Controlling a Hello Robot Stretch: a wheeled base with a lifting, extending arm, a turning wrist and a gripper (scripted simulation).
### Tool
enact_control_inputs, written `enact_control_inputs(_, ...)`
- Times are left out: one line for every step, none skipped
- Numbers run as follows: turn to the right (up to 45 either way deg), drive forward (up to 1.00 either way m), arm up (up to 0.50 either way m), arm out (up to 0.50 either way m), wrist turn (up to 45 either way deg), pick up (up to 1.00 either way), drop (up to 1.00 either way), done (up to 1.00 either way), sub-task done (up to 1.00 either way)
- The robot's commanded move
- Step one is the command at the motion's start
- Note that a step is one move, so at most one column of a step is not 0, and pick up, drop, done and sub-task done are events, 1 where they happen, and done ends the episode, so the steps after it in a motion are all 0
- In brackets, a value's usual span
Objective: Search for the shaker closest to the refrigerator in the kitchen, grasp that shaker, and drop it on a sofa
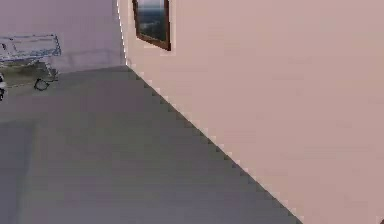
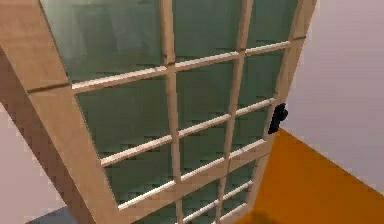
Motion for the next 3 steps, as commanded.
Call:
enact_control_inputs(-3.0, 0.00, 0.00, 0.00, 0.0, 0.00, 0.00, 0.00, 0.00)
enact_control_inputs(0.0, 0.25, 0.00, 0.00, 0.0, 0.00, 0.00, 0.00, 0.00)
enact_control_inputs(-45.0, 0.00, 0.00, 0.00, 0.0, 0.00, 0.00, 0.00, 0.00)
